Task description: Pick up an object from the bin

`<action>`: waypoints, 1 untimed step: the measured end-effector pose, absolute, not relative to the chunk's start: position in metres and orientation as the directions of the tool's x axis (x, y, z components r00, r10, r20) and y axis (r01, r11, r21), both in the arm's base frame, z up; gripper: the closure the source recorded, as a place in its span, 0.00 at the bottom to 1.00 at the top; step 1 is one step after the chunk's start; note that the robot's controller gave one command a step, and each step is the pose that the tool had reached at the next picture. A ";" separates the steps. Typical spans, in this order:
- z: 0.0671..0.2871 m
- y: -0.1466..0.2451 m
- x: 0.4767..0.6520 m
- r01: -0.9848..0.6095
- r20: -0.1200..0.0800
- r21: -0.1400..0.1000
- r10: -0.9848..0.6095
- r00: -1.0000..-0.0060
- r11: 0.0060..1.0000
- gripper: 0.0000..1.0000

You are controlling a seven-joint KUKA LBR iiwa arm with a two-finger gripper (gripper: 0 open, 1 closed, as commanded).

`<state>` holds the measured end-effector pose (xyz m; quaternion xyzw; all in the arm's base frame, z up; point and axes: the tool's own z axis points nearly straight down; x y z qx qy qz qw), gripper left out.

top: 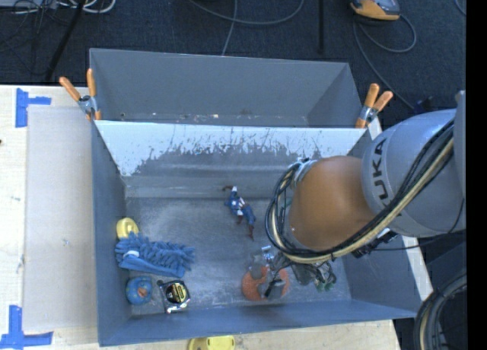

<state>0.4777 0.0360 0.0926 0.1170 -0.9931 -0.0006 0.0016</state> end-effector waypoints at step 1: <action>0.127 0.057 0.514 -0.214 -0.011 -0.002 -0.214 -0.977 0.977 1.00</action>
Offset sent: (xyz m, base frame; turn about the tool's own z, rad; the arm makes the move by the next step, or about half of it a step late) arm 0.0066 -0.0085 0.1184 0.0014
